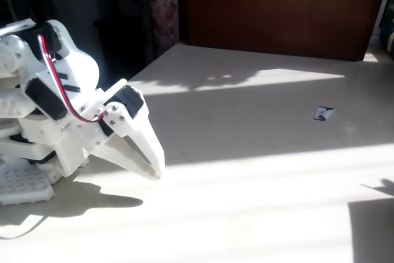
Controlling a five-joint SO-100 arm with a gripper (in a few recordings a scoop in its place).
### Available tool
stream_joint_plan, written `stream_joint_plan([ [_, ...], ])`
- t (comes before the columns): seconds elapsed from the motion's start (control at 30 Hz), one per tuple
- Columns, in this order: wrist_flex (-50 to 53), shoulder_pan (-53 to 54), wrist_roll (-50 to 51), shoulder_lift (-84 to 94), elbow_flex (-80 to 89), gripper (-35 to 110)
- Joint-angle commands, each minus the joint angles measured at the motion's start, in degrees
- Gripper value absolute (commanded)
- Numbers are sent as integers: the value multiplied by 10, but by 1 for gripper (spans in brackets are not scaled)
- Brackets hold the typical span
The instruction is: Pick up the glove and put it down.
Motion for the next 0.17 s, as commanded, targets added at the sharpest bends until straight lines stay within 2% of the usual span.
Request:
stream_joint_plan([
  [0.0, 1, -3, -4, 1, 1, 0],
  [0.13, 1, -3, -4, 1, 1, 0],
])
